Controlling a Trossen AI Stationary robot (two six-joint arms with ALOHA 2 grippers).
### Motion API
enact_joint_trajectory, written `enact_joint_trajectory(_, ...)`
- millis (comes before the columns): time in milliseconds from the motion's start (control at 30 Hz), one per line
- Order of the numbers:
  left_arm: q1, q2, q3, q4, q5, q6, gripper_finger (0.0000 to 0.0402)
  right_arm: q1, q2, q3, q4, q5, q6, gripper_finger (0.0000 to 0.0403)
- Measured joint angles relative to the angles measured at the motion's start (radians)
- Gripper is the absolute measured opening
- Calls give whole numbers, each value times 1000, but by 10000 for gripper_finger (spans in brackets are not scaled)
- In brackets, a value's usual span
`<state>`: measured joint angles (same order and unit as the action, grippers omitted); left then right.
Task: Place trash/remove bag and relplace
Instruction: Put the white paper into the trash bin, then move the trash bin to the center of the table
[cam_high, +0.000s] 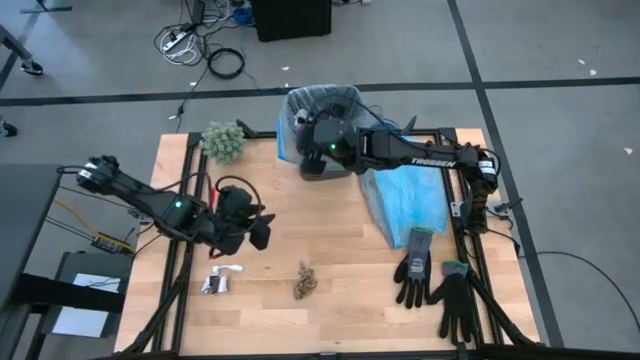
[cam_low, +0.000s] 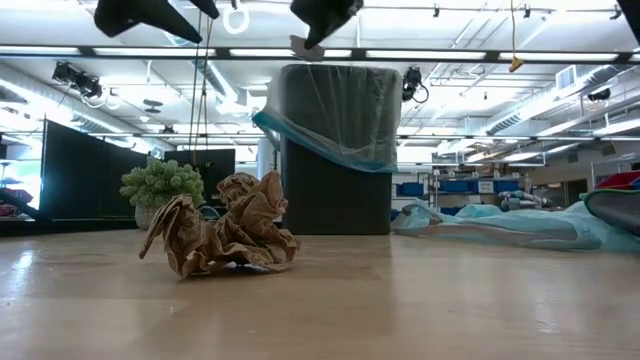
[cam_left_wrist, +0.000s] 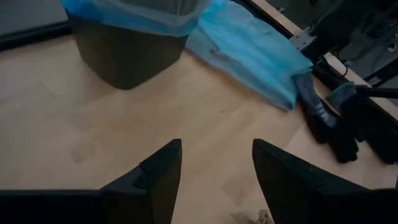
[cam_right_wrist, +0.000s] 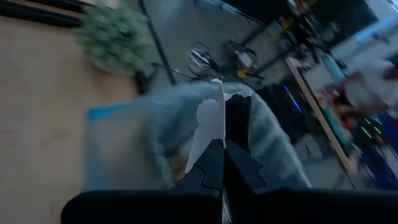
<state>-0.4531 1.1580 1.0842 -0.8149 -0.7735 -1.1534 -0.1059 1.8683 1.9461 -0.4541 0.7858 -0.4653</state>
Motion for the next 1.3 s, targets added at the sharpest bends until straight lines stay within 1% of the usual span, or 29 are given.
enact_joint_trajectory(67, 0, 0, -20, 12, 9, -25, 207, -14, 0, 0, -6, 34, 19, 0)
enact_joint_trajectory(200, 0, 0, -43, 6, 68, -42, 207, -35, 0, 0, -38, 71, 126, 2)
enact_joint_trajectory(333, 0, 0, -43, 9, 86, -43, 207, -38, 0, 0, -49, 48, 197, 23)
enact_joint_trajectory(500, 0, 0, -43, 8, 88, -43, 207, -39, -6, -1, -107, -103, 322, 79)
enact_joint_trajectory(567, 0, 0, -43, 9, 95, -43, 207, -46, -21, -1, -127, -206, 341, 104)
enact_joint_trajectory(700, 0, 0, -41, 9, 155, -24, 207, -63, -66, -1, -194, -407, 334, 145)
enact_joint_trajectory(833, 0, 0, -41, 8, 163, -18, 207, -103, -105, -1, -244, -579, 278, 164)
enact_joint_trajectory(933, 2, 0, -41, 9, 163, 0, 207, -140, -117, -1, -290, -672, 204, 165)
enact_joint_trajectory(1033, 8, 0, -41, 9, 163, 3, 207, -177, -115, -1, -324, -719, 161, 162)
enact_joint_trajectory(1200, 8, 0, -40, 10, 166, 23, 207, -236, -85, -1, -358, -720, 116, 150)
enact_joint_trajectory(1300, 8, 0, -39, 9, 177, 1, 207, -253, -83, -2, -380, -729, 115, 136)
